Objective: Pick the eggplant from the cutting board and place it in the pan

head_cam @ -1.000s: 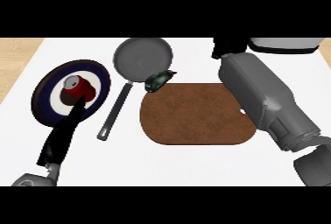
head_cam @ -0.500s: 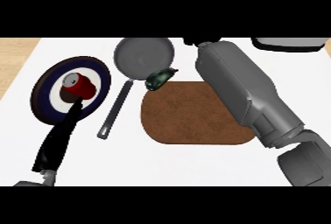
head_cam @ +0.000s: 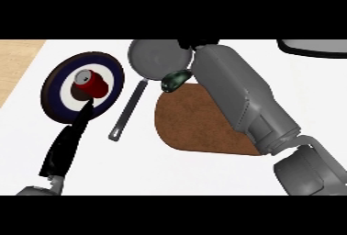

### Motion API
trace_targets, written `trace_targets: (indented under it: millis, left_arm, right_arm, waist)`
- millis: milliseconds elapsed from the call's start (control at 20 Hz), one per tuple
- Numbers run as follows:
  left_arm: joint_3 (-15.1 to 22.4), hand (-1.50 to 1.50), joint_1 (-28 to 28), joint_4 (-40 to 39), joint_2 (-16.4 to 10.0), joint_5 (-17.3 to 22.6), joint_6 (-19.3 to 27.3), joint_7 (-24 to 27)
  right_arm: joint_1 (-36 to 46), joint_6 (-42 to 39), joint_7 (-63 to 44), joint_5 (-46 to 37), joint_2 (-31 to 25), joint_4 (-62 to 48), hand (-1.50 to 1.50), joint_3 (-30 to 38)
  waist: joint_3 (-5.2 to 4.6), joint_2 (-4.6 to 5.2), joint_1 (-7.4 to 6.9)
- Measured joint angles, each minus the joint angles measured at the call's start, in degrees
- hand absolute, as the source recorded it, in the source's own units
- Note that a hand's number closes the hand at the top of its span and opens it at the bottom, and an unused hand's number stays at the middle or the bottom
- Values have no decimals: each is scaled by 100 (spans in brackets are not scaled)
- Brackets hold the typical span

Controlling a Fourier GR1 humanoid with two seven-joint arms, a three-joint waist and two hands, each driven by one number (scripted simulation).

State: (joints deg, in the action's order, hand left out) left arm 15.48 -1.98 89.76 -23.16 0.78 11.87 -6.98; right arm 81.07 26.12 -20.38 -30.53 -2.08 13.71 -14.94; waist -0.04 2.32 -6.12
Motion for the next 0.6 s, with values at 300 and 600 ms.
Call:
trace_targets:
  millis: [300,600]
  left_arm:
    - [46,0,-174,-6,33,-29,-82,-16]
    - [71,0,-331,35,33,-51,-151,-36]
  right_arm:
    - [-30,-128,170,13,152,-471,150,52]
    - [-146,-596,232,457,195,-662,-150,459]
  waist:
    - [-5,100,-192]
    - [4,187,-395]
